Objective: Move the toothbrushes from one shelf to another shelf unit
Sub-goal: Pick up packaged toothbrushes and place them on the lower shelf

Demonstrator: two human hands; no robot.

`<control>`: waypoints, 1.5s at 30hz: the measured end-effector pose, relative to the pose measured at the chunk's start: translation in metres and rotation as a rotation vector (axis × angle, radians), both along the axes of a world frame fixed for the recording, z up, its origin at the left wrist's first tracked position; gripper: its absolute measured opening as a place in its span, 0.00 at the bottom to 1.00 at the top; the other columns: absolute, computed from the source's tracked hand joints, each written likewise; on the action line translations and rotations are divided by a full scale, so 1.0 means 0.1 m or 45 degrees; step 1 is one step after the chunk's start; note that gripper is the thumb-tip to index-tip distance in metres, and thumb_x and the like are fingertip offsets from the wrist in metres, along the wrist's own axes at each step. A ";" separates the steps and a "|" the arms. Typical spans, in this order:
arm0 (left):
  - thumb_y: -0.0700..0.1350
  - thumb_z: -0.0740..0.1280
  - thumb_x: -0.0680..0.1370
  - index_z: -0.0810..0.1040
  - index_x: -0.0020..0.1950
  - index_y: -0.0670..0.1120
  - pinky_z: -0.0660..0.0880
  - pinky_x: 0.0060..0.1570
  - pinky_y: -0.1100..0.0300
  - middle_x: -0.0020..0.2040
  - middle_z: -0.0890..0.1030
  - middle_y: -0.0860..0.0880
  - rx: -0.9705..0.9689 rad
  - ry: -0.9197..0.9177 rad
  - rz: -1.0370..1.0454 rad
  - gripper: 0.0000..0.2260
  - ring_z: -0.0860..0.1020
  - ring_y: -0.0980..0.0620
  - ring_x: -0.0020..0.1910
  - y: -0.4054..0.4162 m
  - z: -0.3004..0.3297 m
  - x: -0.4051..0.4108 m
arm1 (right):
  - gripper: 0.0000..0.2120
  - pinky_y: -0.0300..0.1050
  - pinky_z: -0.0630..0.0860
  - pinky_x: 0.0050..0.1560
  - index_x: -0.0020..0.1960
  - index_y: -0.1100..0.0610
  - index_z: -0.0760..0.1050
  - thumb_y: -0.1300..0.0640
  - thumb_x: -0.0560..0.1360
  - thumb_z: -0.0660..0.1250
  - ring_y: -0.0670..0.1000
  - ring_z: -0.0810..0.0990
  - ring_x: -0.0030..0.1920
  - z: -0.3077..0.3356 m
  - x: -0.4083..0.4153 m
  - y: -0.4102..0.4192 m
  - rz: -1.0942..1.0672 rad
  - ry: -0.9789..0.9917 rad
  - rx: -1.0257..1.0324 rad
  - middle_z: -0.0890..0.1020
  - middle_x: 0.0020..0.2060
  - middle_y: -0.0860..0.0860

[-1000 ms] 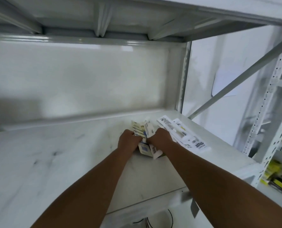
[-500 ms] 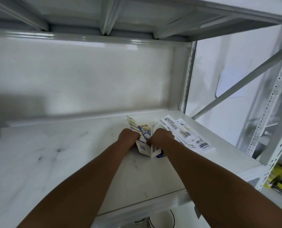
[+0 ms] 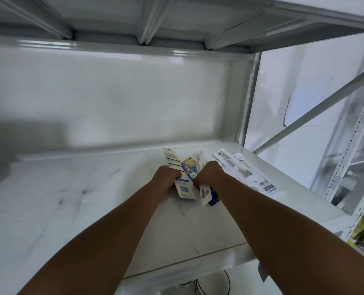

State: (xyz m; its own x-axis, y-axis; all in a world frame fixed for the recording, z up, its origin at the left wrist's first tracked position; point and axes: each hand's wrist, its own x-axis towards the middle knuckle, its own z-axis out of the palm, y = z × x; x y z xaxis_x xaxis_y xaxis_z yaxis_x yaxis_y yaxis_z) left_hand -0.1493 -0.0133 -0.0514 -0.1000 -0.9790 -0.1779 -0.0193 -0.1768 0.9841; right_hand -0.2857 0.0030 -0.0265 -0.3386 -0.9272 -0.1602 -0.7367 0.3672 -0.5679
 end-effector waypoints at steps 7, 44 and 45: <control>0.32 0.60 0.77 0.76 0.59 0.42 0.80 0.51 0.41 0.55 0.81 0.37 -0.038 0.074 0.014 0.13 0.82 0.36 0.50 0.03 -0.02 -0.01 | 0.26 0.42 0.78 0.37 0.56 0.60 0.74 0.47 0.66 0.78 0.52 0.82 0.43 -0.01 -0.13 0.13 -0.003 -0.074 -0.118 0.84 0.50 0.56; 0.42 0.62 0.81 0.74 0.59 0.44 0.82 0.34 0.51 0.43 0.83 0.40 -0.049 0.187 -0.737 0.08 0.83 0.44 0.34 0.98 0.26 -1.74 | 0.14 0.51 0.81 0.47 0.61 0.65 0.75 0.59 0.77 0.67 0.57 0.84 0.44 0.13 -1.85 1.75 -0.258 -0.878 -0.254 0.84 0.48 0.61; 0.43 0.63 0.81 0.73 0.61 0.45 0.82 0.38 0.46 0.46 0.83 0.39 -0.032 0.192 -0.766 0.09 0.83 0.42 0.36 1.02 0.24 -1.78 | 0.11 0.49 0.81 0.44 0.58 0.64 0.76 0.60 0.78 0.66 0.55 0.84 0.41 0.13 -1.89 1.84 -0.265 -0.875 -0.257 0.85 0.45 0.59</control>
